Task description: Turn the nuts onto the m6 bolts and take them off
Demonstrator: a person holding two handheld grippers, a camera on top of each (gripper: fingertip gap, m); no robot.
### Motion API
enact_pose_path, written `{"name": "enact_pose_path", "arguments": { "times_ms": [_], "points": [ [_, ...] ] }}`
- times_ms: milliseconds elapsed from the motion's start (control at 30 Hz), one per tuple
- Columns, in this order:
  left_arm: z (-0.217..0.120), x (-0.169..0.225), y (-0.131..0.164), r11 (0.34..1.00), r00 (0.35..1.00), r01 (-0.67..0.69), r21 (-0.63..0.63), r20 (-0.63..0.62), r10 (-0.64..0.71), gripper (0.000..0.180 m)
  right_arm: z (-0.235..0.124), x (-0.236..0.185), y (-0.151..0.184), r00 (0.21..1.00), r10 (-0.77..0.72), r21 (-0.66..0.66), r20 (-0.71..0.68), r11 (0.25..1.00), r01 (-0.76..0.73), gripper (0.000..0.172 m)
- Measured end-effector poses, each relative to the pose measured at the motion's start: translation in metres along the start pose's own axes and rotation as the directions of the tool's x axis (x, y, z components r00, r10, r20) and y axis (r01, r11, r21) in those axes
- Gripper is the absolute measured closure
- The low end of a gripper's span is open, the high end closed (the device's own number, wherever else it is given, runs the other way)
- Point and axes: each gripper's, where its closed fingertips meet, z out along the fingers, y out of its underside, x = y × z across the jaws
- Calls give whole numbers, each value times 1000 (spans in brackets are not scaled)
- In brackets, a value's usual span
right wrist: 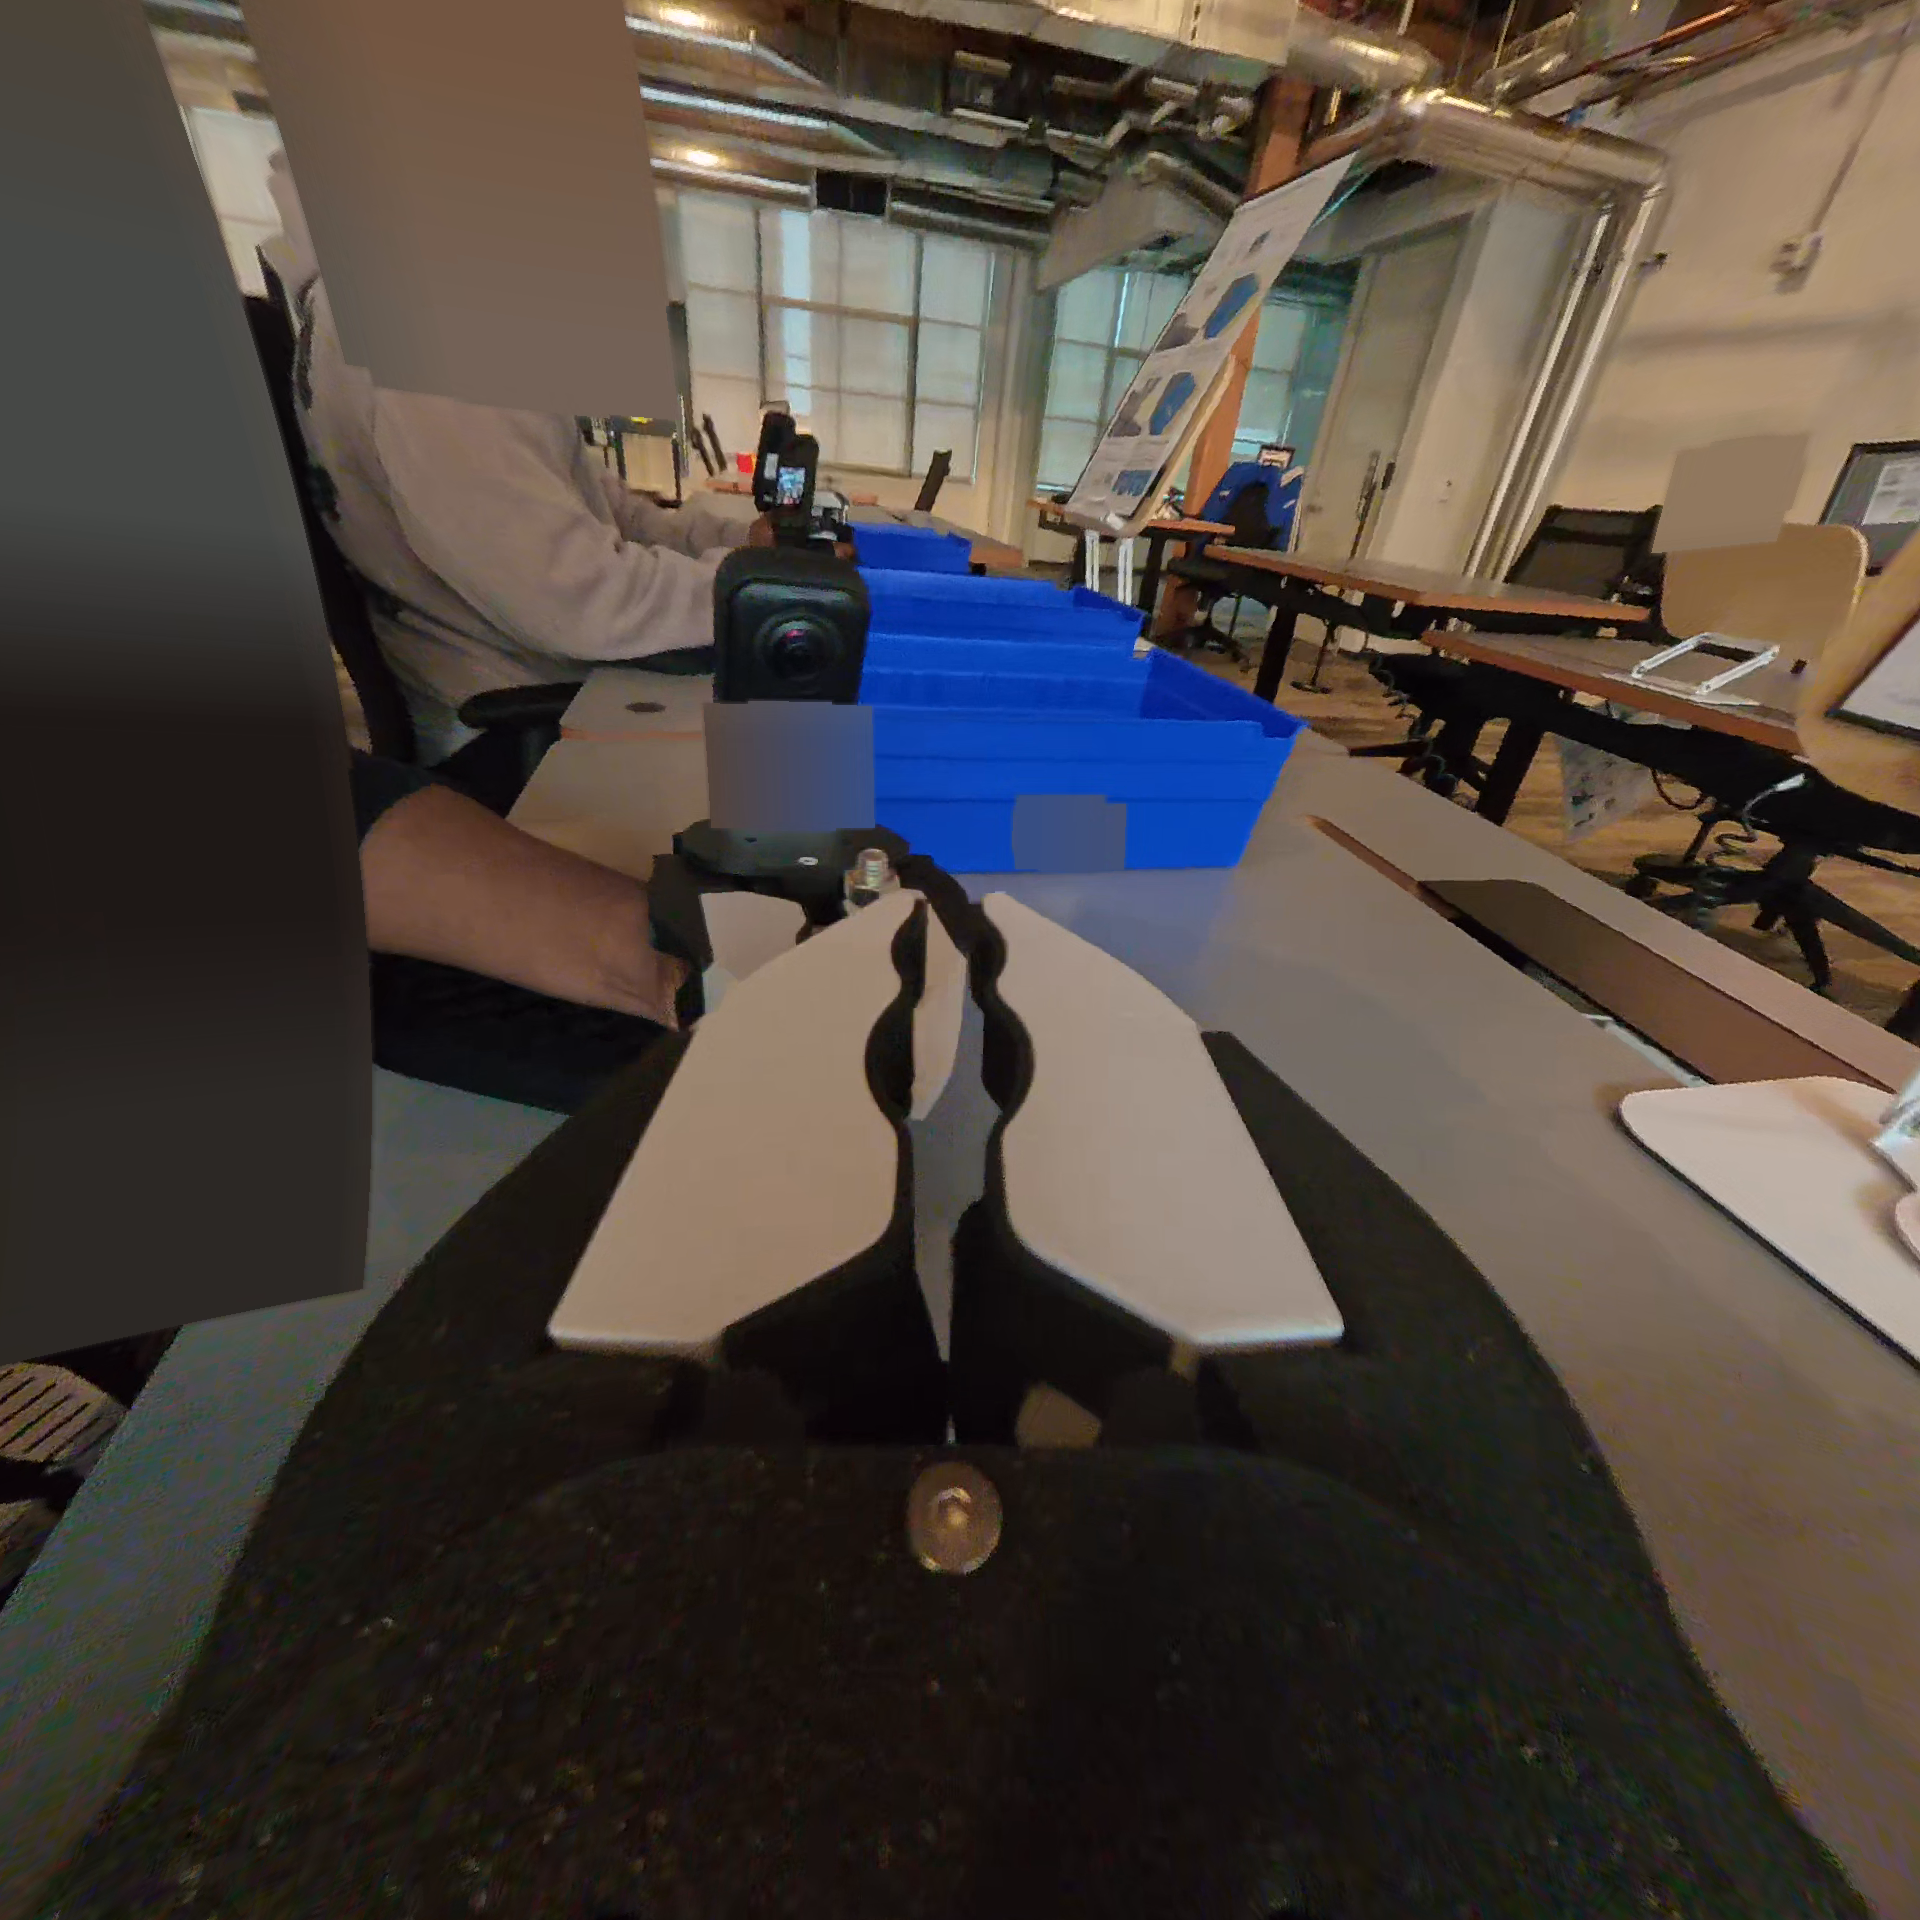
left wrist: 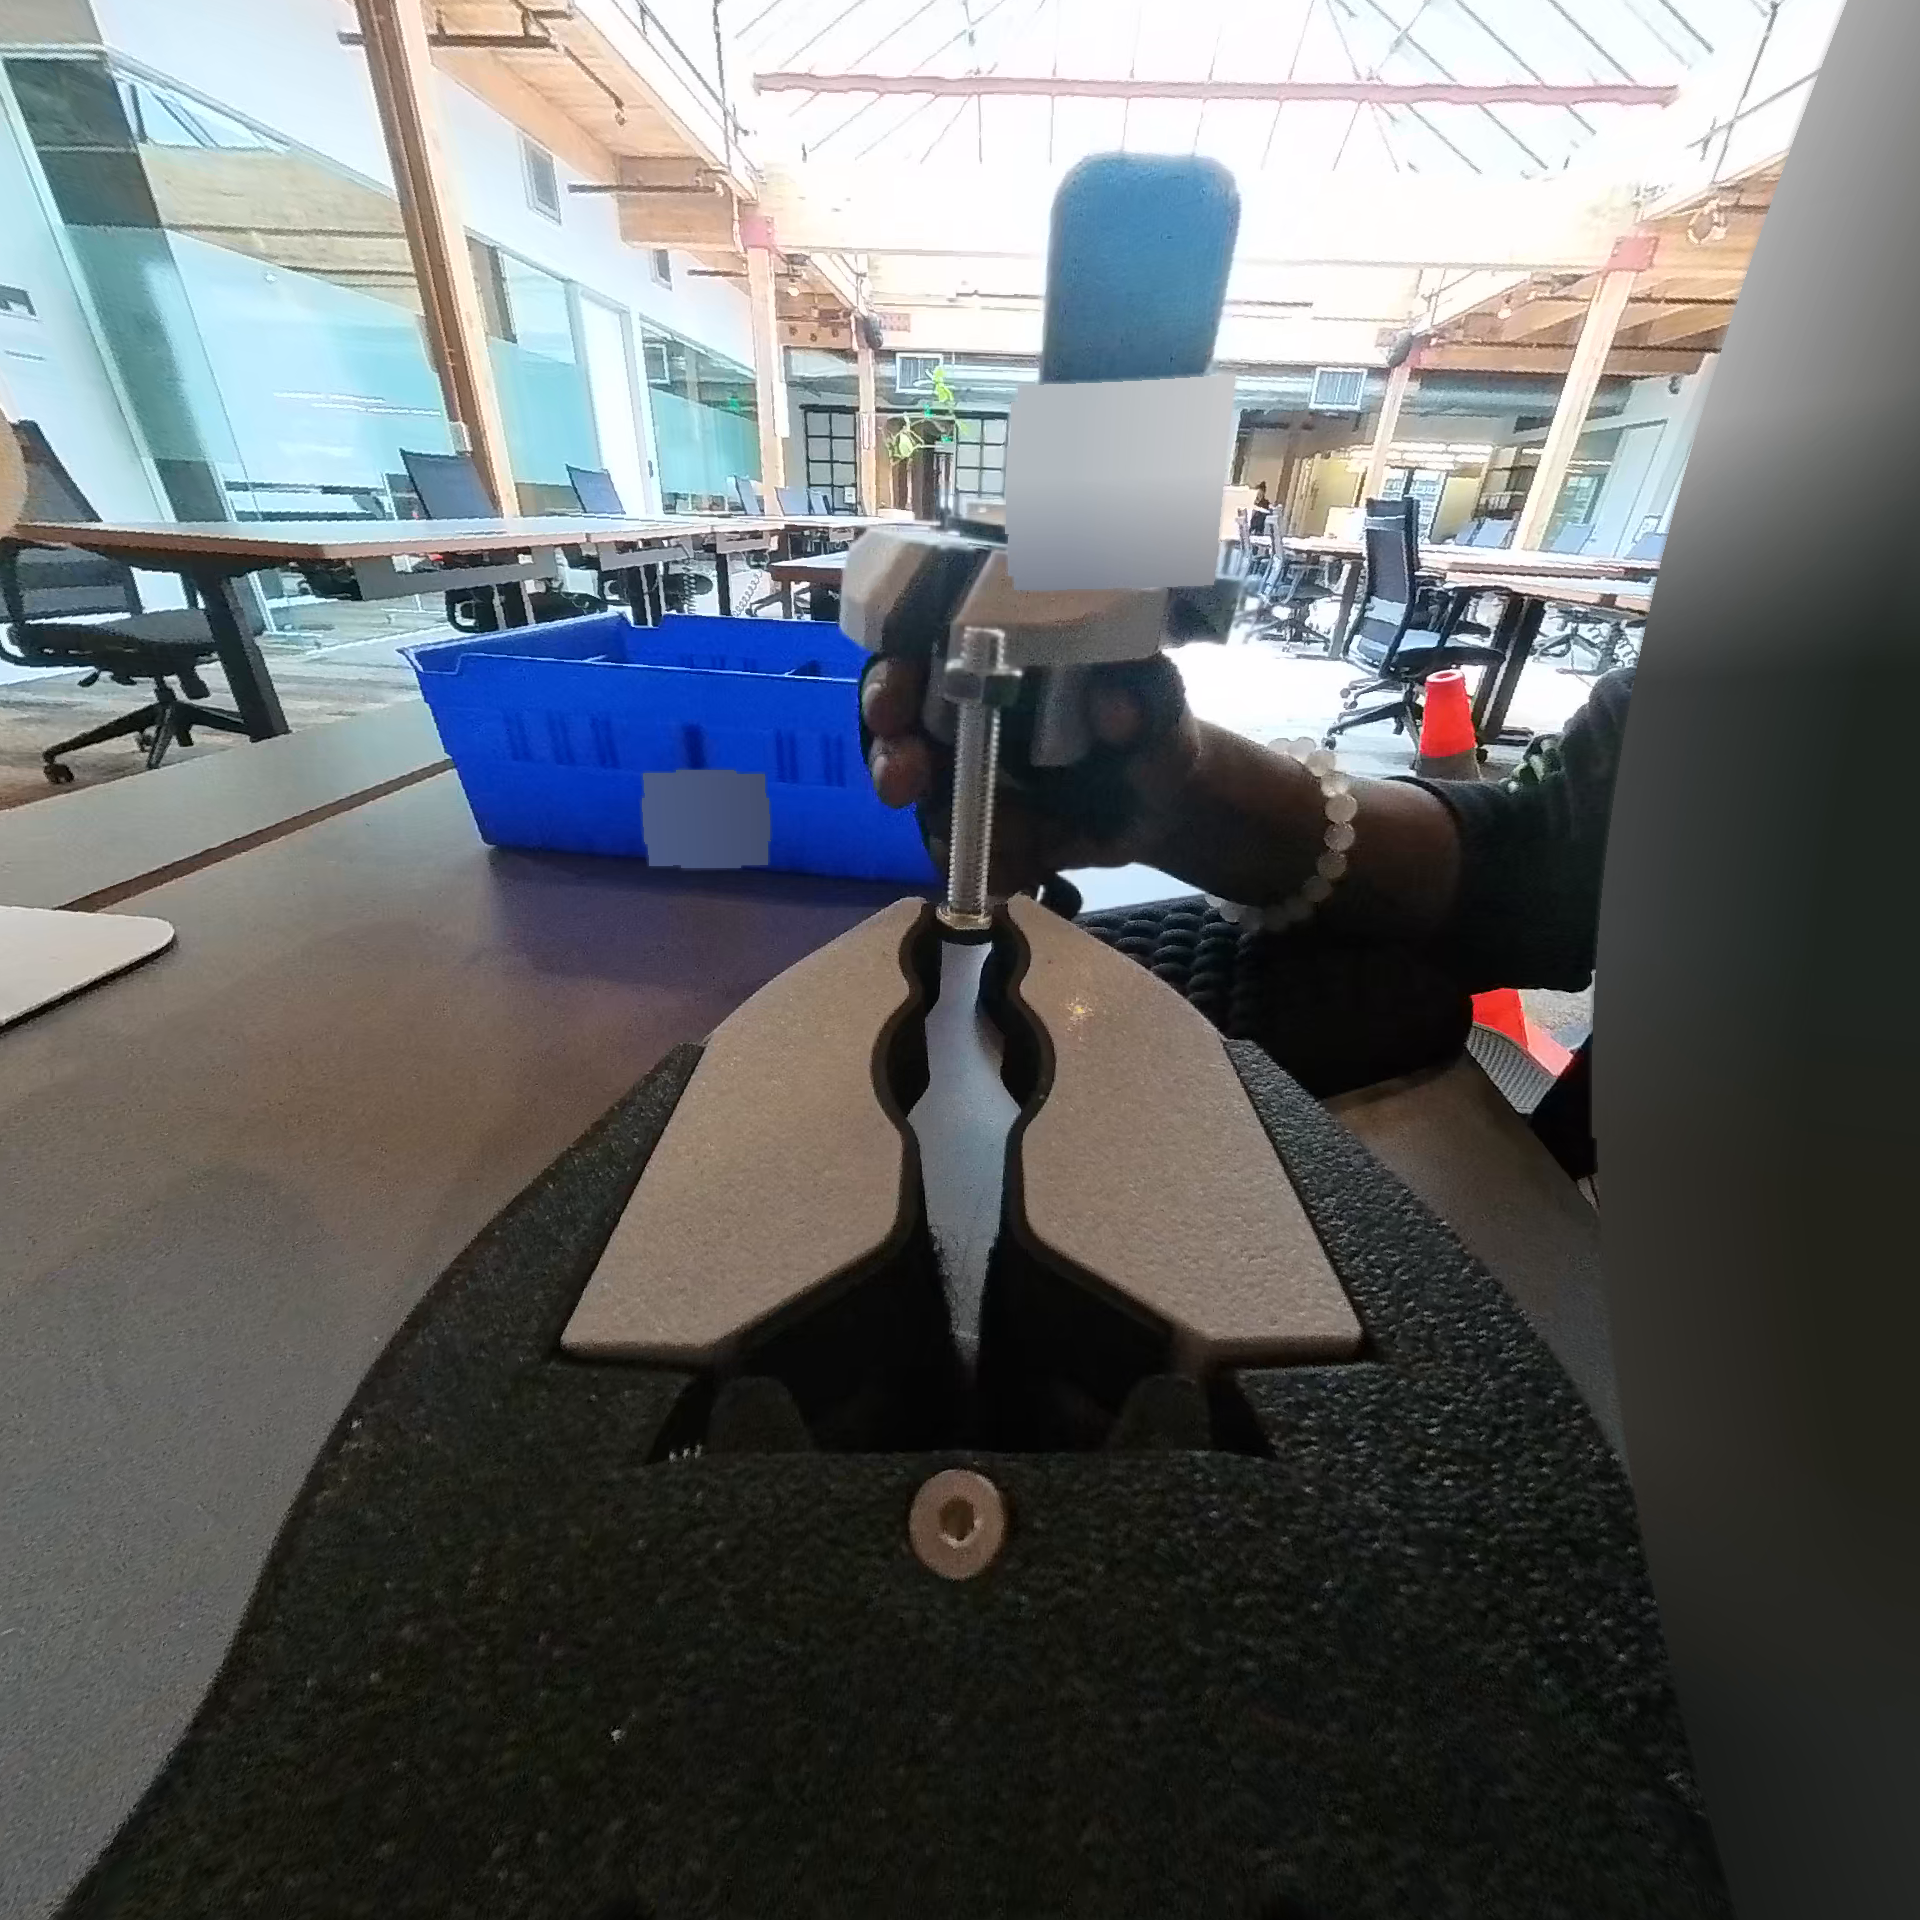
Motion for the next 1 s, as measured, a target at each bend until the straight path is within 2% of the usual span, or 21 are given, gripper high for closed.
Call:
{"name": "enact_pose_path", "arguments": {
  "times_ms": [67,200,333,400,567,667,733,800,900,1000],
  "points": [
    [0,0,0,1000,1000,-1,-3,1,1,172,0,-3,-3,1000,1,14,18,1000,-2,163],
    [1,0,1,1000,1000,-5,-6,0,5,171,12,-13,2,999,-27,-31,28,999,27,145],
    [0,-1,0,1000,1000,0,0,4,0,172,3,-1,0,1000,-7,-7,-8,1000,7,163],
    [0,-1,0,1000,1000,0,-1,5,0,171,-1,0,-4,1000,6,16,-2,1000,-6,164],
    [1,0,1,1000,1000,-6,-6,3,6,171,13,-12,3,999,-25,-36,24,999,25,139],
    [0,0,0,1000,1000,-5,-4,4,5,171,7,-4,1,1000,-12,-21,-2,1000,12,159],
    [0,-1,0,1000,1000,2,2,7,-2,171,-1,2,-2,1000,6,9,-14,1000,-6,164],
    [0,0,0,1000,1000,-2,-3,6,2,171,0,-1,-4,1000,7,17,5,1000,-7,163],
    [1,0,1,1000,1000,-5,-5,5,5,171,11,-14,2,999,-22,-26,39,999,23,149],
    [1,0,1,1000,1000,-7,-5,6,7,171,10,-10,3,999,-34,-35,17,999,34,155]
  ]
}}
